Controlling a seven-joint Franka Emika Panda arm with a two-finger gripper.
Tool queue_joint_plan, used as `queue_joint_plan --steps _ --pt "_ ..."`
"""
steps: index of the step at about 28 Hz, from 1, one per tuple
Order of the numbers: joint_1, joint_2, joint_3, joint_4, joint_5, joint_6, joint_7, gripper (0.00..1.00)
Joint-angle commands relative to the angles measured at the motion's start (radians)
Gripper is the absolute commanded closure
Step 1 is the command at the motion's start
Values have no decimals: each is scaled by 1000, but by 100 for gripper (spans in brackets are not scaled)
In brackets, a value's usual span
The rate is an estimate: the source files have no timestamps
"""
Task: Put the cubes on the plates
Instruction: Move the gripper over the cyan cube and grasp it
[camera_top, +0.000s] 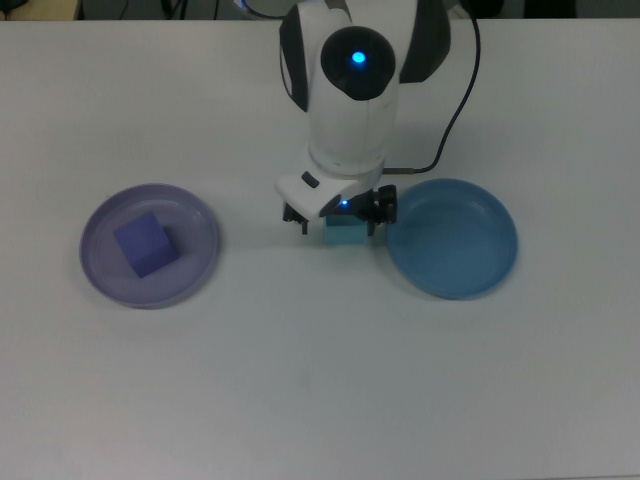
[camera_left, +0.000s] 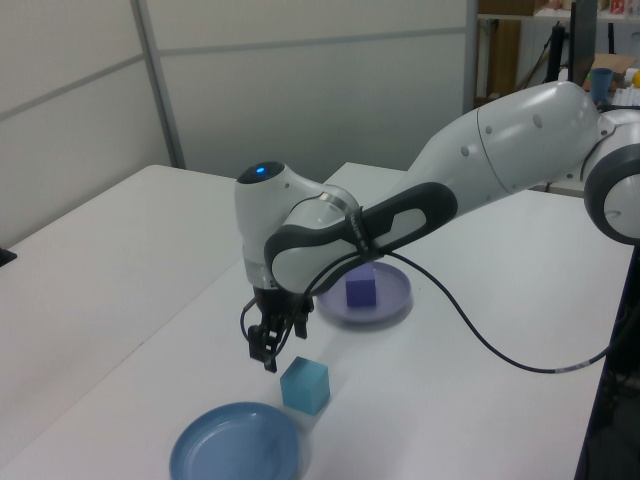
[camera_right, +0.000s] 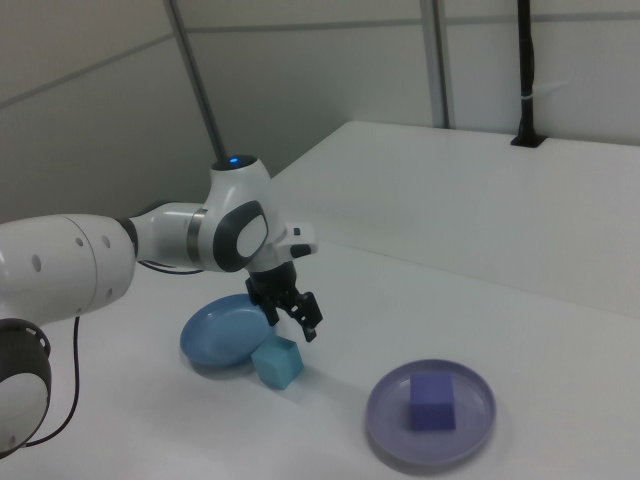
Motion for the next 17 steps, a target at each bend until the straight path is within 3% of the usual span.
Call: queue_joint_plan --steps 1,4,8,10,11,12,14,17 --pt "41 -24 -11 -70 -17 -16 -25 0" --pt "63 -25 -11 -96 -52 -16 -19 0" --pt "71 -25 -13 -105 -63 -30 -17 1" --pt "70 -25 -16 -105 -64 -43 -13 49" --pt "65 -27 -16 -104 -63 -43 -8 66" --pt "61 -27 -16 -104 -60 -43 -2 78" --pt "57 -27 -16 -102 -58 -43 9 96" --pt "50 -39 -17 -102 -54 -46 10 100"
